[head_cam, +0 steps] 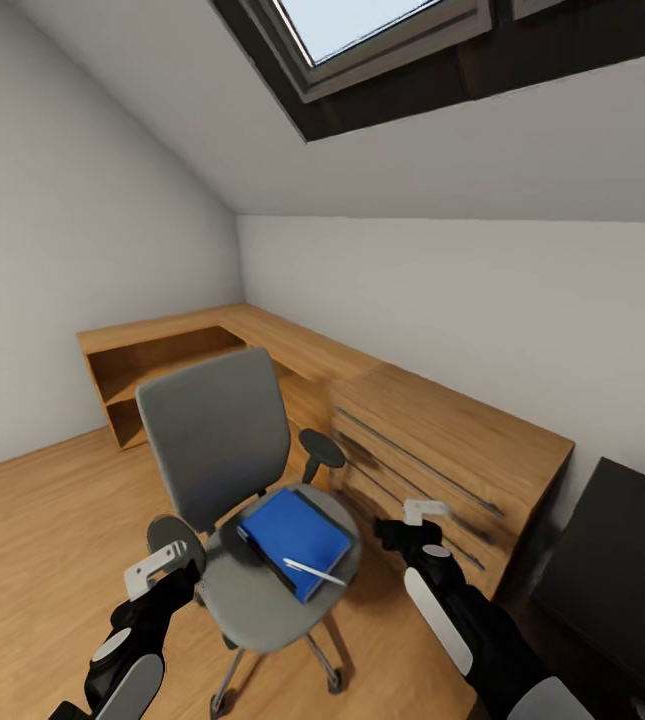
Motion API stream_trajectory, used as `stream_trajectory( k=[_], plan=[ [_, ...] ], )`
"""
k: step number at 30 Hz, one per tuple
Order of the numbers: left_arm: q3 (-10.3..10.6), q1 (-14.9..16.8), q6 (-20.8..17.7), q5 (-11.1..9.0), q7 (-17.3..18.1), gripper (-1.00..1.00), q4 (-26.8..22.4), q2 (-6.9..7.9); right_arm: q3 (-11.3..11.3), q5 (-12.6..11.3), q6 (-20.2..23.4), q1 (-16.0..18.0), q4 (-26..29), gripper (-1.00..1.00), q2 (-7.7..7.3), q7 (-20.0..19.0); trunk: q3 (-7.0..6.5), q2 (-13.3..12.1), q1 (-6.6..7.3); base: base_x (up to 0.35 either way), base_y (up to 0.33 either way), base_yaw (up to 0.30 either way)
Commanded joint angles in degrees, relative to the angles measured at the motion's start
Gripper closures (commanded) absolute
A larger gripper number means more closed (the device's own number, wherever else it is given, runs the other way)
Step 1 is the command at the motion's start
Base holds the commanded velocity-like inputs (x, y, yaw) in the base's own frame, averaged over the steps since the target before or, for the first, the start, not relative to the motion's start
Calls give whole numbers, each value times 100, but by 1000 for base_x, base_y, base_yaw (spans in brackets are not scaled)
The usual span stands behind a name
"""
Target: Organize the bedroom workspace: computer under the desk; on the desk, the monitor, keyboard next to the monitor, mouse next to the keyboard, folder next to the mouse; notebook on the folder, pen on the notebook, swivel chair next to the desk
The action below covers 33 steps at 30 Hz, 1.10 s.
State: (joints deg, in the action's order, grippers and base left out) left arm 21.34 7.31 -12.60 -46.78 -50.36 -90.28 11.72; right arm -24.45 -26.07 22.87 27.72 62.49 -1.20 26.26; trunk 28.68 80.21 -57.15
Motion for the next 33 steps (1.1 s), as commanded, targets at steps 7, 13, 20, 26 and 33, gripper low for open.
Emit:
stream_trajectory(
  k=[7,13,20,26,33],
  plan=[
    [11,8,-31,-14,-52,-100,-7,6,-33,-63,23,5,12,-100,-12,15,13,4,-3,94,2,67],
    [11,8,-32,-13,-61,-100,0,6,-26,-114,24,5,81,-100,-13,15,14,4,-3,5,0,3],
    [11,8,-21,-6,-61,-100,-1,4,-48,-117,23,5,115,-100,-3,14,14,4,-3,0,0,170],
    [11,8,27,-6,-68,-100,-18,-18,-191,-117,34,5,109,-100,-7,3,14,4,-3,0,0,253],
    [-31,8,38,-6,-73,-100,-33,-27,-480,-107,76,5,110,-100,-57,-409,27,4,-3,0,0,254]
  ],
)
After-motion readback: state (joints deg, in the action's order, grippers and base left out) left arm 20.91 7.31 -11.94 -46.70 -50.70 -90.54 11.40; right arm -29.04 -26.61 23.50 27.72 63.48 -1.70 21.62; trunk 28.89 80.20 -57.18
